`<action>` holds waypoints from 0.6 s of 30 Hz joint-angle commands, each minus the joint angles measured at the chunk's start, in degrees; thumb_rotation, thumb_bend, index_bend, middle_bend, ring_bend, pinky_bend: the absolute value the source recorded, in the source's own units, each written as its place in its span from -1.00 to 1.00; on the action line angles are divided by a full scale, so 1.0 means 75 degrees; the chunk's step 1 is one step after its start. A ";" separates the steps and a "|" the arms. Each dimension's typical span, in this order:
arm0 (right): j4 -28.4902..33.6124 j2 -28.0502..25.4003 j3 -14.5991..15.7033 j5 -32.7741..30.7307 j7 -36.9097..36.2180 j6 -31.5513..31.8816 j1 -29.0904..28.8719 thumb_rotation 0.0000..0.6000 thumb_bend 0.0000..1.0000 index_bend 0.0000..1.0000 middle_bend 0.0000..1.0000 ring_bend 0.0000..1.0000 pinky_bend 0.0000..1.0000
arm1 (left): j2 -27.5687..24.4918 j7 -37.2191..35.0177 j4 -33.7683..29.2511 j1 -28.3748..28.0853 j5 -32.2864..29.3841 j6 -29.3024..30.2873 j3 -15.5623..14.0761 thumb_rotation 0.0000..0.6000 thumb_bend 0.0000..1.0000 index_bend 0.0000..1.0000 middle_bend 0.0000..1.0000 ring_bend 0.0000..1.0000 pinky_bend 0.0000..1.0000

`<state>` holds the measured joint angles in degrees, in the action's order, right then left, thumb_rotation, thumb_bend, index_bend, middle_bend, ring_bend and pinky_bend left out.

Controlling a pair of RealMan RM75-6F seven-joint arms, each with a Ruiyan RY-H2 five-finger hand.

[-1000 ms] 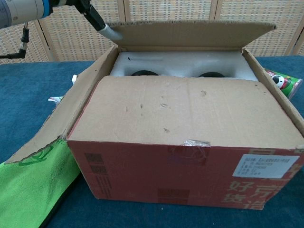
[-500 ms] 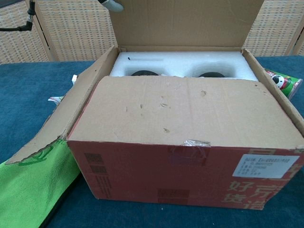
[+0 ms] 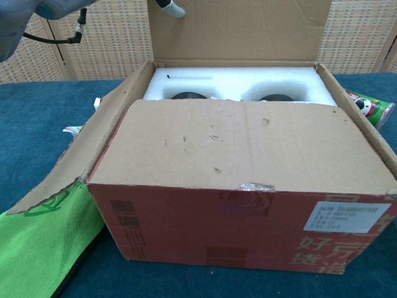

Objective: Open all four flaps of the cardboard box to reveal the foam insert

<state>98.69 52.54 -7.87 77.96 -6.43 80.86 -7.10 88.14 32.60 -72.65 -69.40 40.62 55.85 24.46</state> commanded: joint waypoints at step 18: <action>0.0295 -0.0094 -0.0016 0.0074 0.0208 0.0077 0.0031 1.00 0.65 -1.00 -1.00 -1.00 -1.00 | -0.0635 -0.0280 -0.0427 0.0280 -0.0021 -0.0107 0.0016 0.67 -0.57 -0.85 -1.00 -1.00 -1.00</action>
<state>100.88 51.84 -7.98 78.50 -4.90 81.41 -6.88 84.68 31.25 -74.21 -68.10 40.27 55.41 24.65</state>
